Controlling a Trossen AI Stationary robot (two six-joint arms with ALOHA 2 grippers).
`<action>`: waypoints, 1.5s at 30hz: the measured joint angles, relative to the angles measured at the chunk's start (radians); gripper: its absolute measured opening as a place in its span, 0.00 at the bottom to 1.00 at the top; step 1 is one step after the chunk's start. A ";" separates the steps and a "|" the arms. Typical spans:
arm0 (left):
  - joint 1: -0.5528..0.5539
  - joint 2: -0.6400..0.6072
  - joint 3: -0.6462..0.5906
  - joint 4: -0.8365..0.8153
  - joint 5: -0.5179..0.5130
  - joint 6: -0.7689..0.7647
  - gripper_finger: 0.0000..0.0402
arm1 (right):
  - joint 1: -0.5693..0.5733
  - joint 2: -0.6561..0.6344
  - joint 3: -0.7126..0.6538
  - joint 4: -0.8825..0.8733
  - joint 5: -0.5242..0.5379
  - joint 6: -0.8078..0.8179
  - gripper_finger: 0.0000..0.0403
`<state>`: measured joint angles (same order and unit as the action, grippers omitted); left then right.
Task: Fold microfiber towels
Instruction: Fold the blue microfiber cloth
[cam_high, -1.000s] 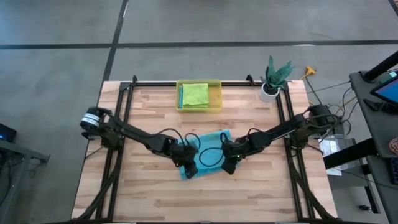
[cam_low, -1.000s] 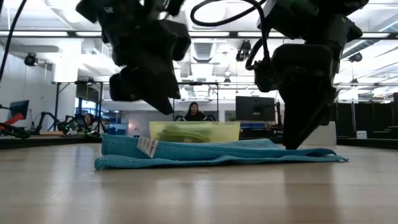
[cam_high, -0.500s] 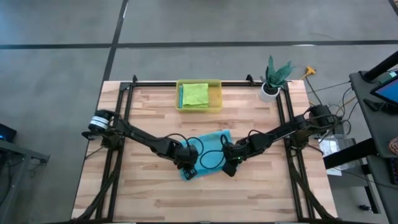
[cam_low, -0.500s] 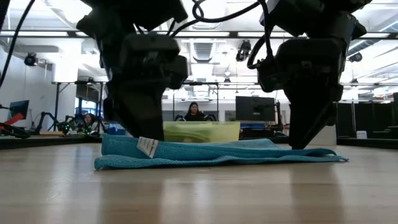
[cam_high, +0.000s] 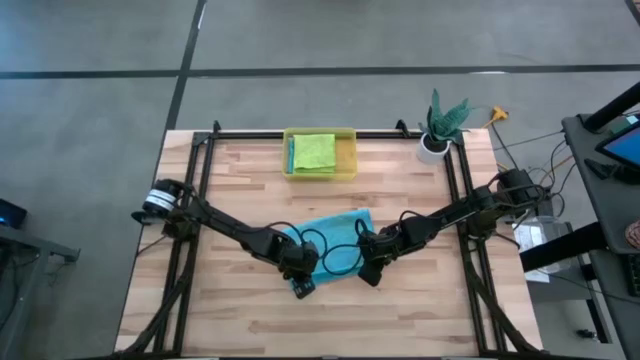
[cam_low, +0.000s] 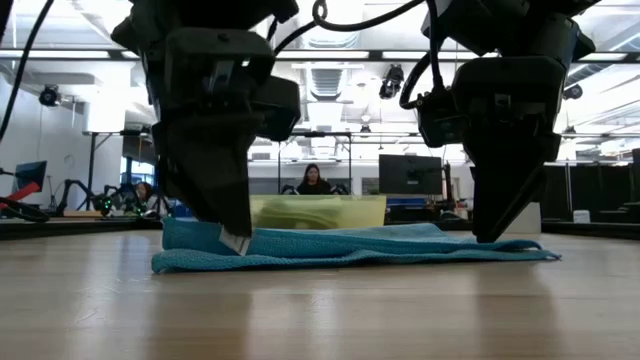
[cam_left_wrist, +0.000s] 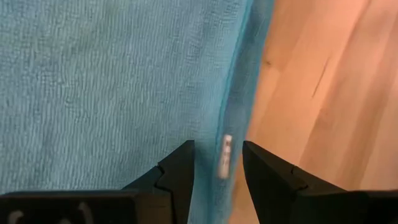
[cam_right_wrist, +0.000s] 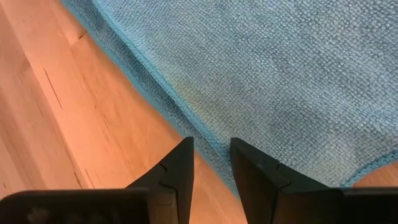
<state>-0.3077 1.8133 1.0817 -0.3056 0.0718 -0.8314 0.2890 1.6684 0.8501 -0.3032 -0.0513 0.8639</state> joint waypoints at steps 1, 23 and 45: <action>0.000 -0.005 0.000 -0.001 0.001 0.000 0.30 | 0.000 0.000 0.000 0.000 0.000 0.000 0.25; -0.013 -0.054 0.006 -0.051 -0.070 0.275 0.30 | 0.002 -0.017 0.000 -0.014 0.000 -0.060 0.25; -0.013 -0.049 -0.001 -0.047 -0.021 0.368 0.30 | 0.002 -0.017 0.000 -0.013 0.011 -0.061 0.25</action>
<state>-0.3210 1.7645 1.0804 -0.3524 0.0513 -0.4633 0.2905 1.6516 0.8501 -0.3161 -0.0401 0.8024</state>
